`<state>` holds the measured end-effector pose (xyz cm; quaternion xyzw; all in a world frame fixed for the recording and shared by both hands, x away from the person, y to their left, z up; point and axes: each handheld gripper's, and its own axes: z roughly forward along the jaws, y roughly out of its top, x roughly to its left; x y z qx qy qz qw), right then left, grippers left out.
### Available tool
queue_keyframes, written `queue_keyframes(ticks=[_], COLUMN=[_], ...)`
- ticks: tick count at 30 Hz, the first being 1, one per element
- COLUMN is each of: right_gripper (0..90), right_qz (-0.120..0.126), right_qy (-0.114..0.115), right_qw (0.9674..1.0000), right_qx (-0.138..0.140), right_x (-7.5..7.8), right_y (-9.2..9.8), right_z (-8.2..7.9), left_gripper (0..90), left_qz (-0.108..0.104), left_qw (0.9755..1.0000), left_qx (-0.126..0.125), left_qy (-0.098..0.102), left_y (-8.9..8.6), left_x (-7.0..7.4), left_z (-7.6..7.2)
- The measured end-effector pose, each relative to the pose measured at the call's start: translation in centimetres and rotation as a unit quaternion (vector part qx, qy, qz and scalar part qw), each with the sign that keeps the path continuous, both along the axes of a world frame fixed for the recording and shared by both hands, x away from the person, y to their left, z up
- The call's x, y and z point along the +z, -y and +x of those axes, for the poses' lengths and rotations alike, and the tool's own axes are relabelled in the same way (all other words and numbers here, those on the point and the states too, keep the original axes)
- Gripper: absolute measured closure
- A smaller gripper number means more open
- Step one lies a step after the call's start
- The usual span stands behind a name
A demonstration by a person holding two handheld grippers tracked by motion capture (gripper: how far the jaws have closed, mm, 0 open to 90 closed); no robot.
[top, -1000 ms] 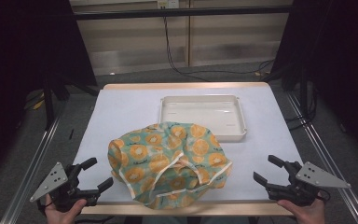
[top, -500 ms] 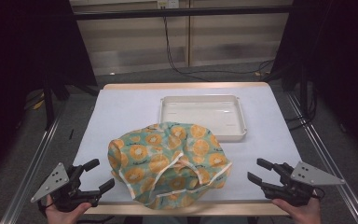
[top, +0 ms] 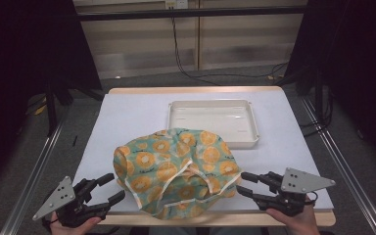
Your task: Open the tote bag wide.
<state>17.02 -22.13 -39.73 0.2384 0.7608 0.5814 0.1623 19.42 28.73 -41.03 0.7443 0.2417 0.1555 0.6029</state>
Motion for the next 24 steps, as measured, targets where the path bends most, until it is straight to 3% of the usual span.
queue_keyframes(ticks=[1,2,5,6,11,12,24], right_gripper=[62.6,62.9,63.5,63.5,62.0,62.5,57.4], right_qz=[-0.008,-0.011,-0.02,-0.034,-0.056,-0.071,-0.128], right_qy=[-0.002,-0.001,-0.007,-0.01,-0.02,-0.023,-0.054], right_qw=[0.9998,0.9995,0.9986,0.997,0.9931,0.9904,0.9801], right_qx=[0.018,0.031,0.048,0.068,0.101,0.117,0.142], right_x=[-0.1,-0.2,-0.4,-0.6,-1.4,-1.9,-5.1], right_y=[-0.9,-1.5,-2.8,-4.2,-6.7,-7.7,-9.4], right_z=[0.4,0.5,0.7,1.0,1.6,1.8,2.8], left_gripper=[40.1,41.4,44.5,45.0,46.0,46.1,46.0], left_qz=[-0.003,0.0,0.003,0.005,0.001,0.003,0.008], left_qw=[1.0,0.9998,0.9997,0.9994,0.9989,0.9988,0.9984], left_qx=[0.0,-0.017,-0.024,-0.031,-0.038,-0.04,-0.043], left_qy=[-0.004,-0.007,-0.01,-0.016,-0.027,-0.028,-0.036], left_y=[0.2,0.4,0.6,0.9,1.4,1.5,2.3], left_x=[0.0,0.1,0.2,0.2,0.2,0.1,-0.2], left_z=[-0.2,-0.3,-0.5,-0.6,-0.8,-0.8,-0.8])
